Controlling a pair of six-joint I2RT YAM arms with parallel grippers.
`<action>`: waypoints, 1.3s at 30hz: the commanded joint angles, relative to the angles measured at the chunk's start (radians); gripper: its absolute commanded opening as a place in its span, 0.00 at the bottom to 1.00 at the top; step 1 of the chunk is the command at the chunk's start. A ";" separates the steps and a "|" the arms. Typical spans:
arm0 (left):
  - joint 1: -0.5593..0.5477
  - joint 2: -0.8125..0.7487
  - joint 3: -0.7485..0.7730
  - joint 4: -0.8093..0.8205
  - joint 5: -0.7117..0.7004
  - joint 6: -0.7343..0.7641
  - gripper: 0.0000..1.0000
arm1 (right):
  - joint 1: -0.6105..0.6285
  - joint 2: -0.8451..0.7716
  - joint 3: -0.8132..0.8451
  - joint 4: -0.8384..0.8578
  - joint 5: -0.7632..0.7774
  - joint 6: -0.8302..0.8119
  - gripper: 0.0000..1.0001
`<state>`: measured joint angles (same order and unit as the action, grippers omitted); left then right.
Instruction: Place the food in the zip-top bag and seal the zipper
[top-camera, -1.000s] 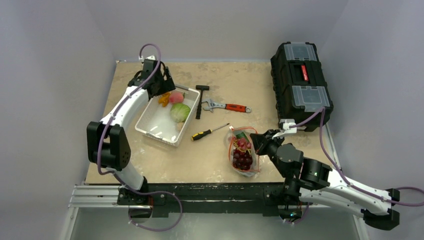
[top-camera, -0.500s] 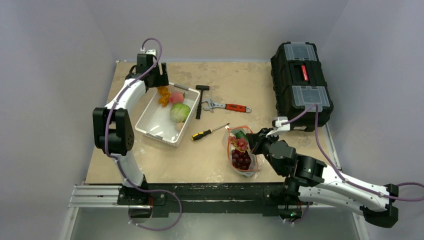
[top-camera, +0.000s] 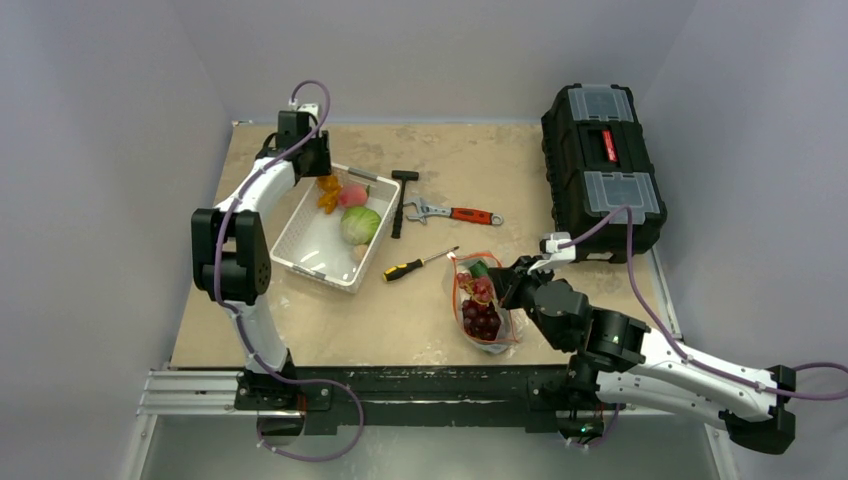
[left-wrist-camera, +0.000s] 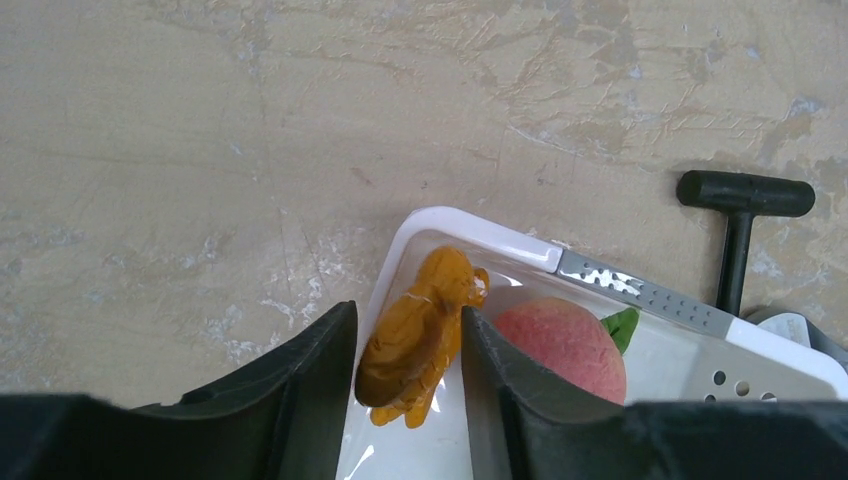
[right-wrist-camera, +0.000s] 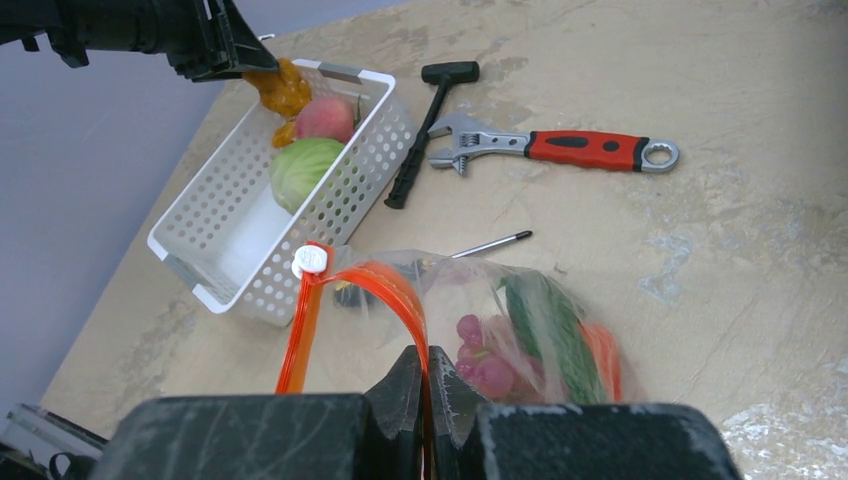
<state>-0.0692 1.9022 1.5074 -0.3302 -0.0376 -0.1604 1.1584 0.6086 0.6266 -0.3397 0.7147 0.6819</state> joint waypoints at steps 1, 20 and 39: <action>0.008 -0.001 0.022 0.027 0.003 0.023 0.37 | 0.001 0.000 0.055 0.031 -0.003 0.008 0.00; -0.001 -0.390 0.044 -0.234 0.057 -0.270 0.00 | 0.001 0.035 0.051 0.064 -0.018 0.022 0.00; -0.492 -1.109 -0.477 -0.177 0.308 -0.960 0.00 | 0.001 0.070 0.105 0.083 0.029 0.110 0.00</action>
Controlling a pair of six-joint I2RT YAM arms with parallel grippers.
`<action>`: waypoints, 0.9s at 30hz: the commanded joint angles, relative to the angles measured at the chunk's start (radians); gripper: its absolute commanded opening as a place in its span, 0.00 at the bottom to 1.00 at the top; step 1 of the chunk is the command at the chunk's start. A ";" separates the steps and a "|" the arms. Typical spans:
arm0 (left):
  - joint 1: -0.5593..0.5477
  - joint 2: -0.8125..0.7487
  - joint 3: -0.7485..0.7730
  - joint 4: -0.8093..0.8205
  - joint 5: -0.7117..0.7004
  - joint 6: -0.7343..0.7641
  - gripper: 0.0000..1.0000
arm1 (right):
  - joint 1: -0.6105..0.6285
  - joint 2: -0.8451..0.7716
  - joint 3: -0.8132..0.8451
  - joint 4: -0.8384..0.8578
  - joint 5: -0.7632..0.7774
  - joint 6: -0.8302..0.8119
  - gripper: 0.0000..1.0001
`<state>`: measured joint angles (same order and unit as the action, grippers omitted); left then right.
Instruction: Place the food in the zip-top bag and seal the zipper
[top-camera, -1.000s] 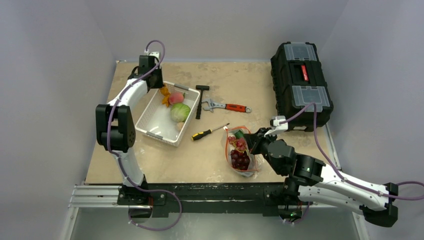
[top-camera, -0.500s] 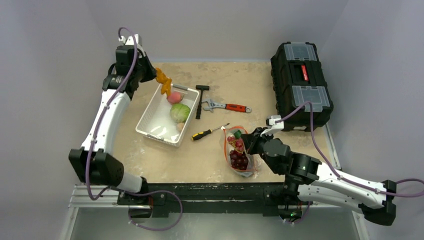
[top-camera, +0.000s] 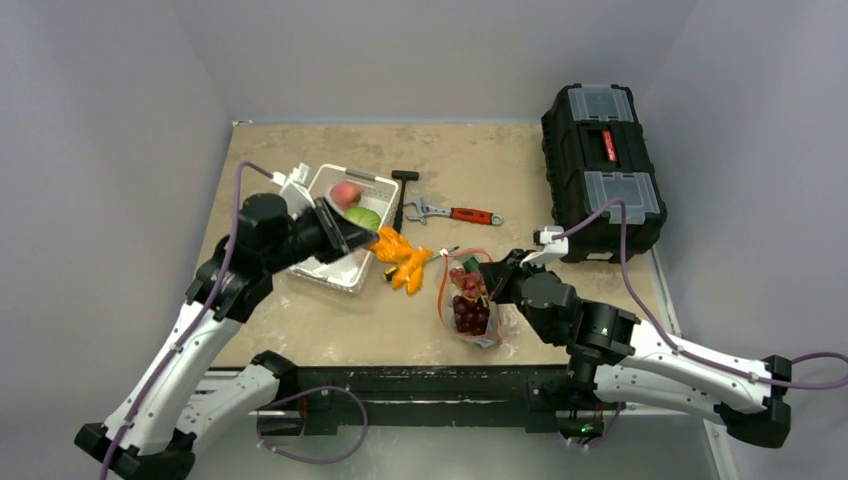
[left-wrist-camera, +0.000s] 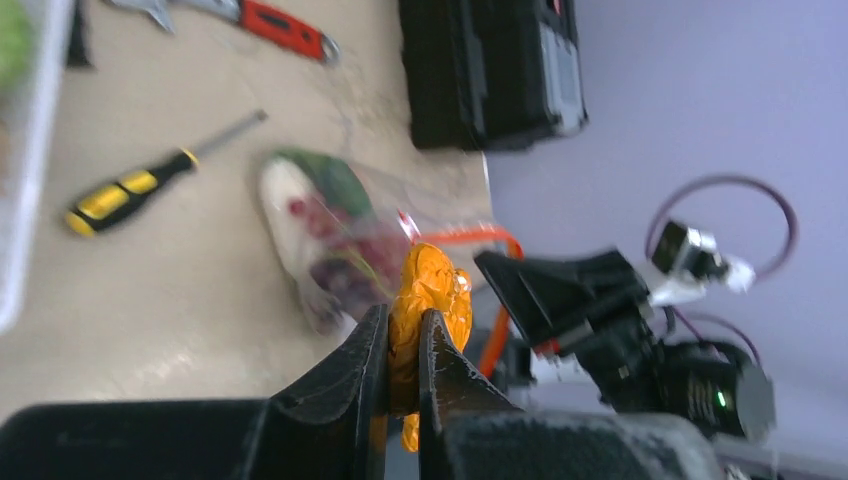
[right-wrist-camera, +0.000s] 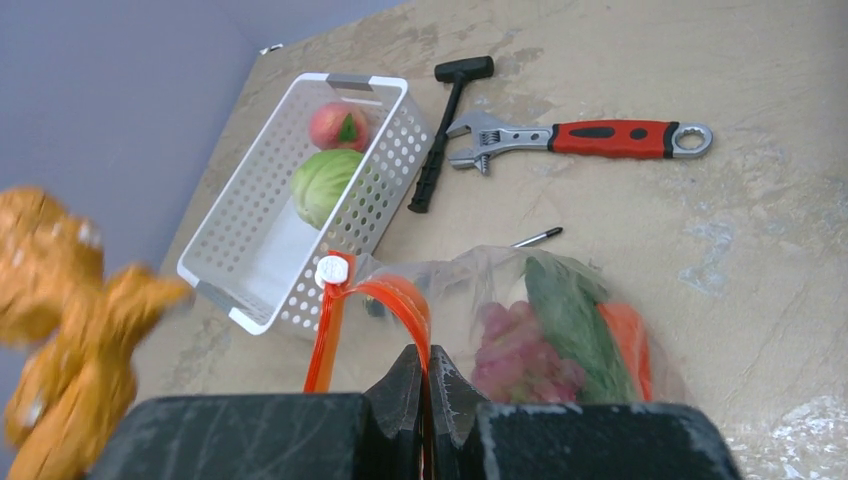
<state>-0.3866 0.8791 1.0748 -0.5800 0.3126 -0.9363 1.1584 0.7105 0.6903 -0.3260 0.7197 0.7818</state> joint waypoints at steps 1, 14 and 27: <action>-0.265 -0.106 -0.052 0.053 -0.112 -0.197 0.00 | 0.002 -0.038 0.042 0.066 0.024 0.007 0.00; -0.730 0.185 0.080 -0.076 -0.622 -0.502 0.00 | 0.001 -0.121 0.006 0.094 0.015 0.071 0.00; -0.827 0.310 0.118 -0.093 -0.923 -0.650 0.00 | 0.001 -0.136 0.011 0.077 -0.009 0.146 0.00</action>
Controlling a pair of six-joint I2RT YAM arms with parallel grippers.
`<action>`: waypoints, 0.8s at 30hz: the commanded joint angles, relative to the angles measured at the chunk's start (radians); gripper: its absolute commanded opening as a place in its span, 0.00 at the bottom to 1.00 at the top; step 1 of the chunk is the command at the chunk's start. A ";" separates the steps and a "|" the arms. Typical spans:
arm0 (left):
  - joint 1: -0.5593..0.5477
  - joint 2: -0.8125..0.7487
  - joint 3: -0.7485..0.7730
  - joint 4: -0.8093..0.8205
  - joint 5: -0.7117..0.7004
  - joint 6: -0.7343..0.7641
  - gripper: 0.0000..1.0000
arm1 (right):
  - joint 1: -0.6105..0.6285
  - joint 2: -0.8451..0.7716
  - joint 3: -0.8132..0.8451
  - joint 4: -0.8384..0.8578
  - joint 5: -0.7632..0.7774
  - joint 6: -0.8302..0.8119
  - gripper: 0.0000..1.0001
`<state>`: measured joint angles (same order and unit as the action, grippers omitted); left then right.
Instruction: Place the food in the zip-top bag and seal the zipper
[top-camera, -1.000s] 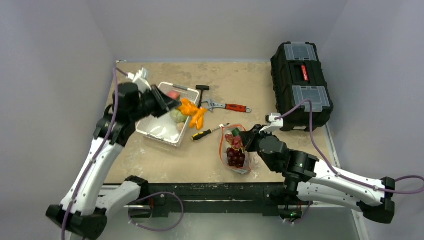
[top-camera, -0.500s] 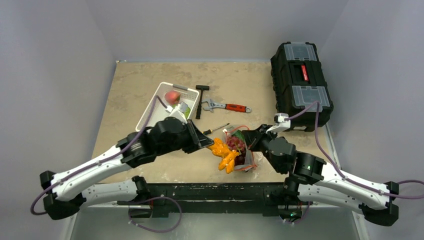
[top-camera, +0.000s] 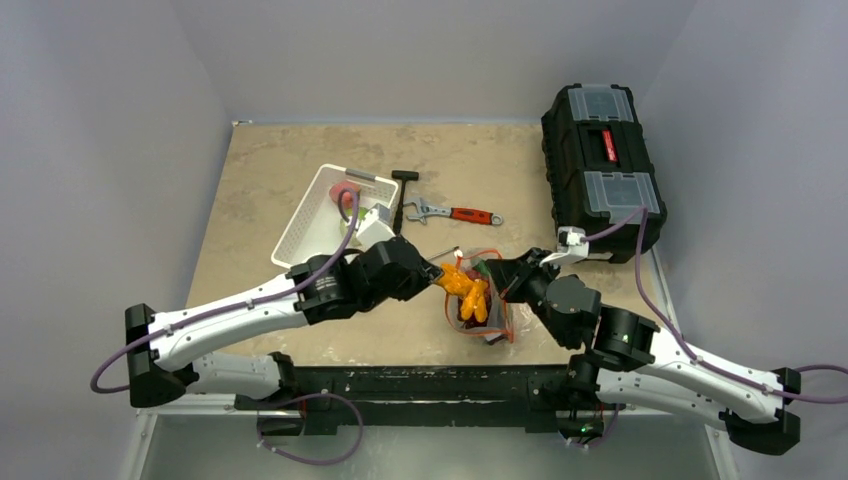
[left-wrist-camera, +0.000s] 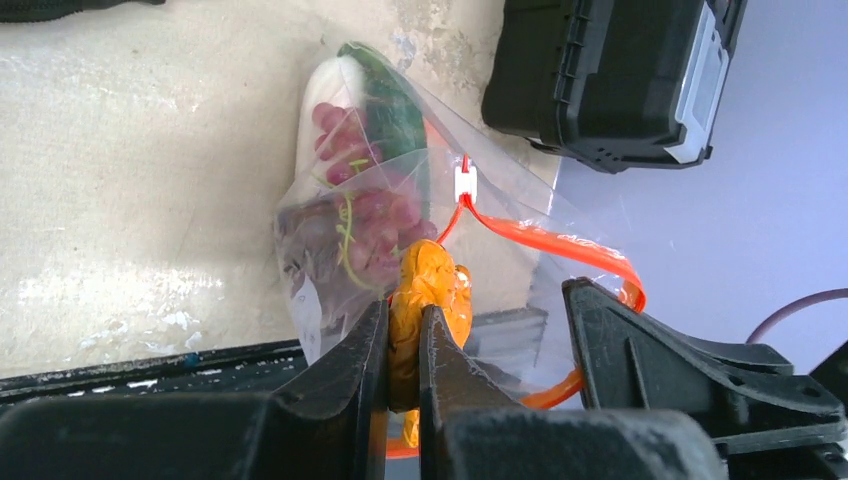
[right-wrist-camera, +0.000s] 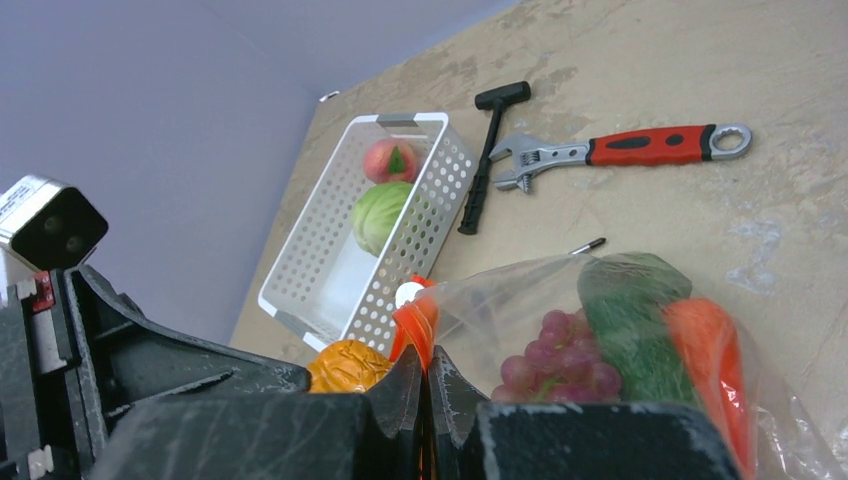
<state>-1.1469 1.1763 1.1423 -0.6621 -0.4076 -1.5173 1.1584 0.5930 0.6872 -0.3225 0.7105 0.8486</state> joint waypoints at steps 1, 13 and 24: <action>-0.091 0.016 0.052 -0.004 -0.265 -0.064 0.00 | 0.001 -0.015 0.011 0.074 -0.006 0.098 0.00; -0.163 0.072 0.049 0.022 -0.468 -0.007 0.00 | 0.001 -0.035 -0.021 0.075 -0.101 0.205 0.00; -0.231 0.174 0.062 0.101 -0.551 0.091 0.00 | 0.001 -0.055 -0.043 0.110 -0.137 0.261 0.00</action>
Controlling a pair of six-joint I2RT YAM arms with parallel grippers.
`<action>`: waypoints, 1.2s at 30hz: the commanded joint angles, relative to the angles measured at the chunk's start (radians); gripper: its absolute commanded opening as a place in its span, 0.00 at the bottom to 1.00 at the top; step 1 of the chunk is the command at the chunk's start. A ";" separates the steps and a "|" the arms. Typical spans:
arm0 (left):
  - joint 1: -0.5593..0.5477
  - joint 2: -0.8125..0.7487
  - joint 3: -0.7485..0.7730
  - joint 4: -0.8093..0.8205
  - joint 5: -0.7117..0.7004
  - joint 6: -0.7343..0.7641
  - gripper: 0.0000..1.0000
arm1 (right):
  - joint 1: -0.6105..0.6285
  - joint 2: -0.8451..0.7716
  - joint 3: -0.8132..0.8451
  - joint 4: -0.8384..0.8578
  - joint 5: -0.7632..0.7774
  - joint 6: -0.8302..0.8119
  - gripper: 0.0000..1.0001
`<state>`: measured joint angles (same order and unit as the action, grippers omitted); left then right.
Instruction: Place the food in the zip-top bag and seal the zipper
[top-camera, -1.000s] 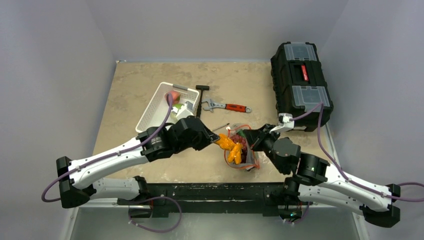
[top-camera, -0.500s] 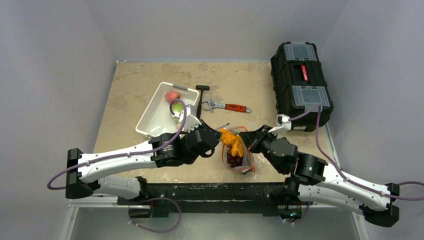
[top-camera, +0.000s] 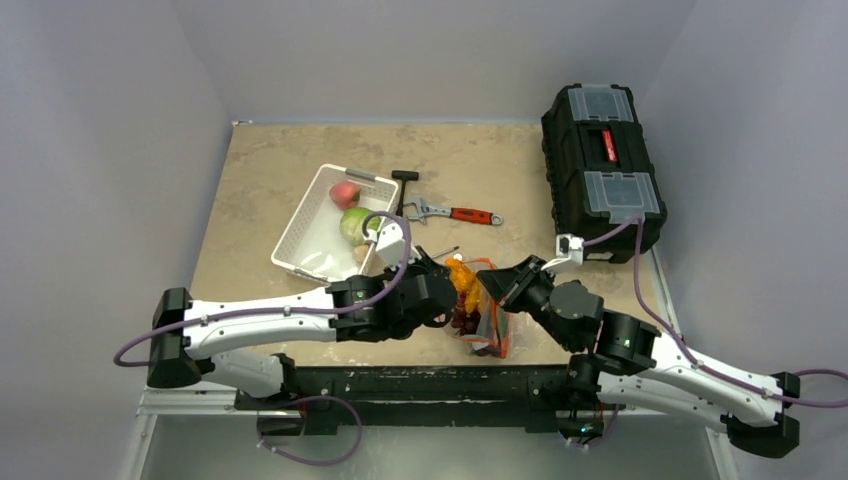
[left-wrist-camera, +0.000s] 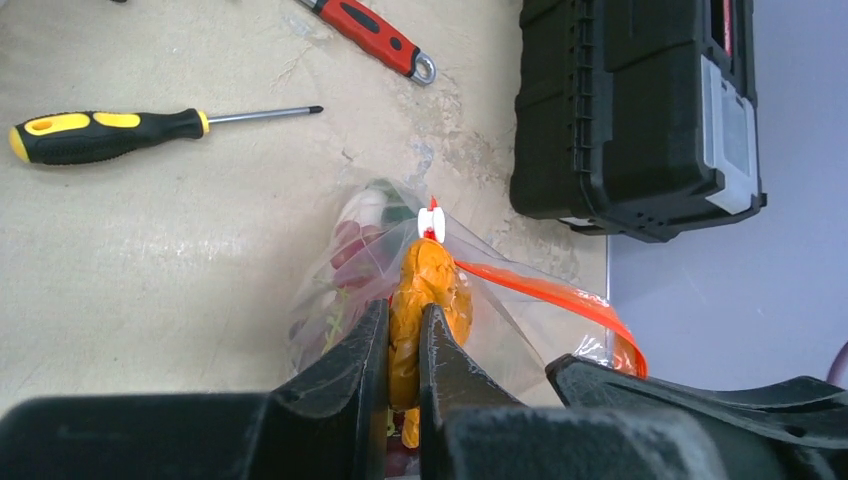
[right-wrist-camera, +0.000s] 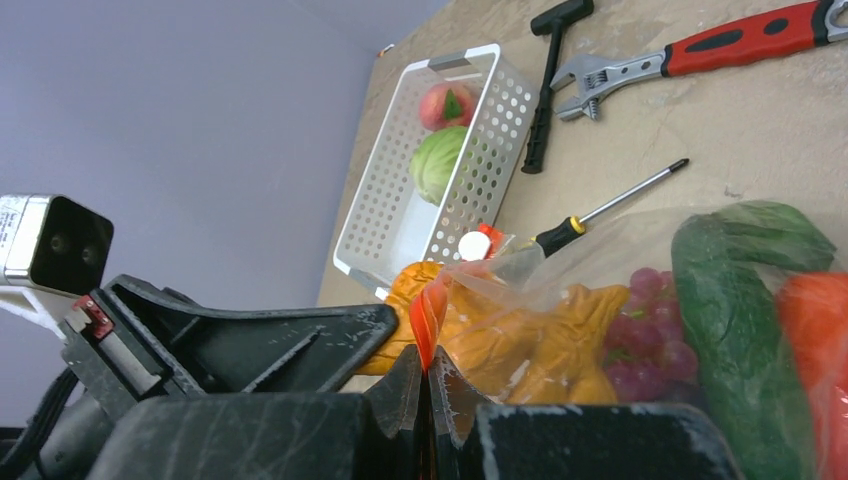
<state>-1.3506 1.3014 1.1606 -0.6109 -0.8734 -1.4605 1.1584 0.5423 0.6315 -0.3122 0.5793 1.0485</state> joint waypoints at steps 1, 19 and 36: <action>-0.035 0.069 0.055 0.039 -0.091 0.024 0.00 | 0.001 0.003 0.016 0.089 -0.004 0.074 0.00; -0.093 0.184 0.027 0.127 0.000 0.063 0.00 | 0.001 -0.042 -0.010 0.039 0.007 0.096 0.00; -0.075 0.274 0.047 0.234 0.166 0.278 0.00 | 0.001 -0.064 -0.015 0.017 0.006 0.103 0.00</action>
<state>-1.4345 1.5764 1.1927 -0.4103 -0.8146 -1.3014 1.1584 0.5014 0.6041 -0.3470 0.5575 1.1240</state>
